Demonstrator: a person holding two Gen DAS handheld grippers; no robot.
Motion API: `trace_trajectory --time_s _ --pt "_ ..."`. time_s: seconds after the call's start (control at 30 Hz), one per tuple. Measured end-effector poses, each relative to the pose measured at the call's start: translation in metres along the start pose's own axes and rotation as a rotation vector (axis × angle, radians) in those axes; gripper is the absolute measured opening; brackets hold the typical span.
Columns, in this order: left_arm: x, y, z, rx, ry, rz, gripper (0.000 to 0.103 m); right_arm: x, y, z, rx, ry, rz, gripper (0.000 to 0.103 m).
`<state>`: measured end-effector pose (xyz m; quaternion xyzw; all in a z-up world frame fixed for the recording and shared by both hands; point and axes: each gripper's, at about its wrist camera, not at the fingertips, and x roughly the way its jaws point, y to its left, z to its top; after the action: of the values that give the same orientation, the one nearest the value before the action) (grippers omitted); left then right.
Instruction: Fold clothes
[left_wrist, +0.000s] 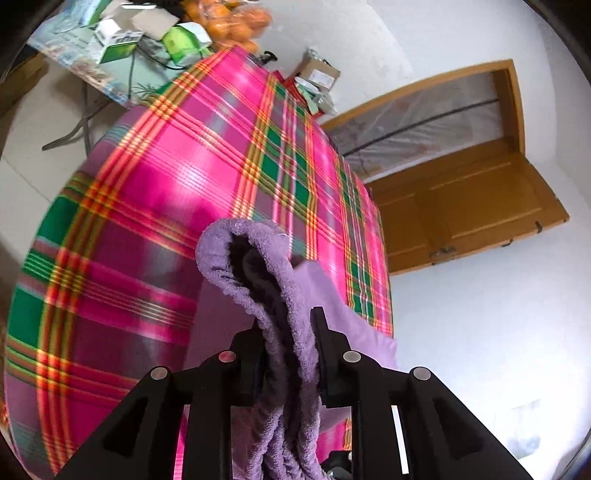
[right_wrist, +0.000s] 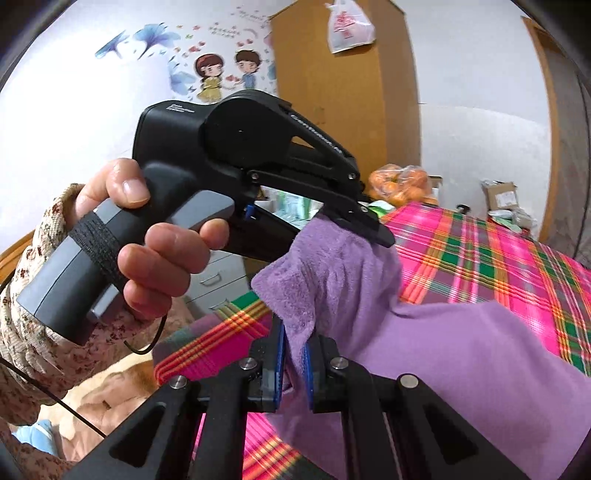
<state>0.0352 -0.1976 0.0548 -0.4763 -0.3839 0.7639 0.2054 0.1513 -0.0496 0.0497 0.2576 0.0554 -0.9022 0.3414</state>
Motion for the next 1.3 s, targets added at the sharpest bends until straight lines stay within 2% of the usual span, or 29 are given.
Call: trace_trajectory --time_s 0.23,0.5,0.67,0.83,0.97,1.03,1.1,1.27,1.3 --pt "0.031 -0.031 -0.005 0.035 0.058 -0.01 0.021 -0.023 -0.021 -0.012 0.055 -0.017 -0.06 0.009" --pt "0.055 -0.036 -0.015 0.03 0.095 -0.014 0.021 -0.028 -0.044 -0.033 0.119 0.027 -0.114 0.009" --pt "0.063 -0.03 -0.018 0.012 0.098 -0.032 0.037 -0.03 -0.053 -0.044 0.143 0.058 -0.131 0.009" --pt "0.068 -0.023 -0.021 -0.007 0.095 -0.047 0.037 -0.033 -0.063 -0.059 0.183 0.095 -0.149 0.009" --pt "0.061 -0.009 -0.026 -0.024 0.072 -0.045 0.039 -0.038 -0.078 -0.066 0.252 0.121 -0.121 0.01" --pt "0.058 -0.003 -0.029 -0.032 0.061 -0.044 0.039 -0.04 -0.086 -0.069 0.286 0.133 -0.106 0.013" --pt "0.055 0.004 -0.031 -0.041 0.049 -0.043 0.04 -0.042 -0.093 -0.072 0.321 0.146 -0.091 0.025" --pt "0.046 0.021 -0.037 -0.063 0.02 -0.041 0.04 -0.058 -0.132 -0.085 0.542 0.13 0.039 0.037" --pt "0.044 0.025 -0.038 -0.067 0.014 -0.04 0.04 -0.062 -0.138 -0.085 0.574 0.114 0.056 0.042"
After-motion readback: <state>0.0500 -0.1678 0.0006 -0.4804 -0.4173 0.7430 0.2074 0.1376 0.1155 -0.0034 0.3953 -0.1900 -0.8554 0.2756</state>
